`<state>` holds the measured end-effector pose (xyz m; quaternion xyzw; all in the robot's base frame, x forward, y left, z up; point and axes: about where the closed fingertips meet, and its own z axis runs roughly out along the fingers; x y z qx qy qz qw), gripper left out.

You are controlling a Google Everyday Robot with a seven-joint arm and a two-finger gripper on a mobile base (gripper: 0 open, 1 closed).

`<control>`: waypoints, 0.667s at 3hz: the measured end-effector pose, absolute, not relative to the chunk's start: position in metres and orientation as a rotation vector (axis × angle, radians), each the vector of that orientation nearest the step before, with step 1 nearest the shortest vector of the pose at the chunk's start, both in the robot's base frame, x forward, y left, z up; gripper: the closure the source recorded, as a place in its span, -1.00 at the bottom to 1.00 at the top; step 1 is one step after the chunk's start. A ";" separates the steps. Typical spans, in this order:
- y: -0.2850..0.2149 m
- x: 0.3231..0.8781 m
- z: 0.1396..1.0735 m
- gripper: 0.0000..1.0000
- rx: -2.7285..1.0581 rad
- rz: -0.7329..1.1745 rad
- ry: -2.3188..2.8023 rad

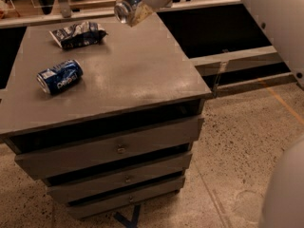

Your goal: Move redbull can near blue chip bag

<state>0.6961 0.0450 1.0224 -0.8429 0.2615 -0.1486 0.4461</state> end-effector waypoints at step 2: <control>0.053 0.760 0.948 1.00 -2.233 -0.384 0.573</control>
Offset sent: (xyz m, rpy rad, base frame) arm 0.0935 0.0065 -0.1175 -0.2157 0.0163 0.1147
